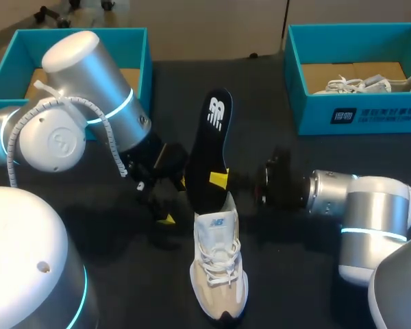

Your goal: Take the shoe out of the shoebox, open the shoe tongue, remove and reinsert the insole, then place the shoe into the shoebox

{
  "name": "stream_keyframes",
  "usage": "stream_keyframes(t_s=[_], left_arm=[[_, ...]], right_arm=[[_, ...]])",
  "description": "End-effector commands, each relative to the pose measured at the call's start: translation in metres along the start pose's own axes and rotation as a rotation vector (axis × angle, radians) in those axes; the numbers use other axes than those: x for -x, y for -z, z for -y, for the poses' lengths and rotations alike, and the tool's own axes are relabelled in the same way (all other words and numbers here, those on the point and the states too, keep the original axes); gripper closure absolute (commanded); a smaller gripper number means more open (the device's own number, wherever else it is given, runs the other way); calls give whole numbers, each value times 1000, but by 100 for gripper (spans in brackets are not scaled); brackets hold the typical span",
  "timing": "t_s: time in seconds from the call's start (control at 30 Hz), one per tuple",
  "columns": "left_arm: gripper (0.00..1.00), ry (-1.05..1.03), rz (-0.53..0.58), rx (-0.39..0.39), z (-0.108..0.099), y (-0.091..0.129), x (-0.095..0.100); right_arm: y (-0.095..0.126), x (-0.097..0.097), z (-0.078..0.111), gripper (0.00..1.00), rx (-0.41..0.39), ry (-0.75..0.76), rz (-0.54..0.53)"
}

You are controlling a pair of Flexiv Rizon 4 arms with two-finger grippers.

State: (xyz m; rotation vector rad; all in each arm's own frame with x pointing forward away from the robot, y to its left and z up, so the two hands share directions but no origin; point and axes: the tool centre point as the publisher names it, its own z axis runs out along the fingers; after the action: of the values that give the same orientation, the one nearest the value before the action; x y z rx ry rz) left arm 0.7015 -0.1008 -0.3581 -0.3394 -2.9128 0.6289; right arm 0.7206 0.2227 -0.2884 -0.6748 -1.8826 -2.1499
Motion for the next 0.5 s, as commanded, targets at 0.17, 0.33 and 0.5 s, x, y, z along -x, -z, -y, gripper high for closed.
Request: stream_keyframes(t_s=[0.17,0.33,0.5], left_arm=[[0,-1,3,2,0,0,-1],[0,-1,3,2,0,0,-1],[0,-1,3,2,0,0,-1]], right_arm=[[0,-5,14,100,18,-9,17],[2,-6,18,100,27,-13,27],[3,-8,23,100,35,-17,31]])
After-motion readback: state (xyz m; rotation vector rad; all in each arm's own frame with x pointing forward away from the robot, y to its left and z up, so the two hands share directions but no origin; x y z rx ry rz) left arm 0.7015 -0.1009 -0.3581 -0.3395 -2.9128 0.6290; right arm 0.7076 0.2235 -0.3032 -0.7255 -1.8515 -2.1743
